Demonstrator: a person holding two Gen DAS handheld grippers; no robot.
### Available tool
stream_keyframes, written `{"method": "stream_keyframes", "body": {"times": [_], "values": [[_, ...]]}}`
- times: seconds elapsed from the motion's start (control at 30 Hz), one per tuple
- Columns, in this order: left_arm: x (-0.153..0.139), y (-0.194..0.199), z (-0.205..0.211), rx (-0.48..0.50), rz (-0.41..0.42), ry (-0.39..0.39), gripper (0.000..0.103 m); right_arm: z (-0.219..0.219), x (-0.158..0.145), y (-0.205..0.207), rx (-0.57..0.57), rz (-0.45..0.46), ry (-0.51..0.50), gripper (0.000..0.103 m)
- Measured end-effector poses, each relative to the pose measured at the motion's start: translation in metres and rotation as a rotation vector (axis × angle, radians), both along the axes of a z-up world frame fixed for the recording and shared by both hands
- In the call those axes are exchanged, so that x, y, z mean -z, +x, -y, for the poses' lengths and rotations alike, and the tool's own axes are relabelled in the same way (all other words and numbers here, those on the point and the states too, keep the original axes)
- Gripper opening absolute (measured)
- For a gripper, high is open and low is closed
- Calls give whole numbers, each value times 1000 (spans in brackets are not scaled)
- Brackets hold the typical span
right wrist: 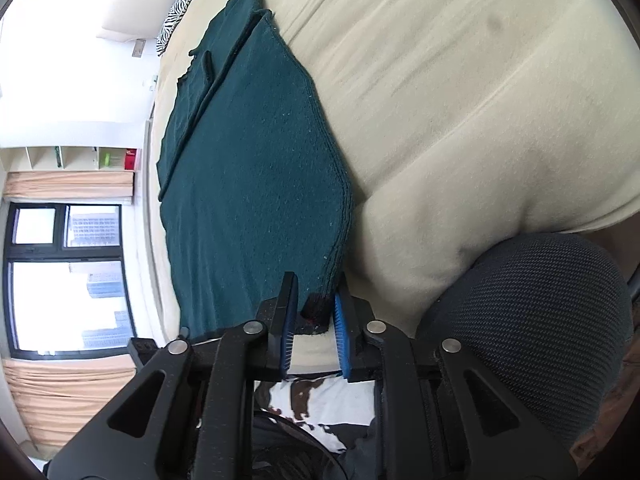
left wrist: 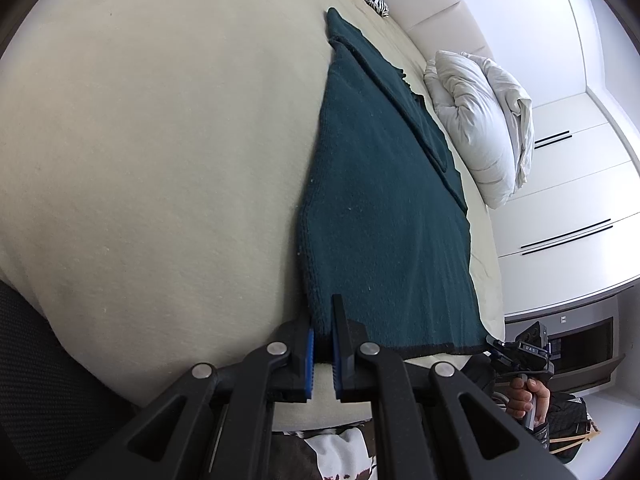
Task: Fold small clothes
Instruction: 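Lift the hem with both grippers and fold it over toward the collar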
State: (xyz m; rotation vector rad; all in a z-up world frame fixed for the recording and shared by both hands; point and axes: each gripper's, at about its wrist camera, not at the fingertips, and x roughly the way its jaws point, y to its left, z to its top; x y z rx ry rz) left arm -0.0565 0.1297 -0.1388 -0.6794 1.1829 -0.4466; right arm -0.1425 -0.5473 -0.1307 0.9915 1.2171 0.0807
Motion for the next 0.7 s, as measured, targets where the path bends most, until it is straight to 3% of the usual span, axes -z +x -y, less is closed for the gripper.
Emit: {"method": "stream_keyframes", "body": {"times": [0.3, 0.53, 0.7], "values": [[-21, 0, -5, -36, 54, -46, 6, -2, -29, 1, -9, 91, -58, 5], [-55, 13, -11, -79, 118, -157, 6, 3, -63, 11, 27, 217, -7, 5], [-83, 44, -11, -103, 171, -245, 6, 0, -90, 34, 37, 313, 33, 5]]}}
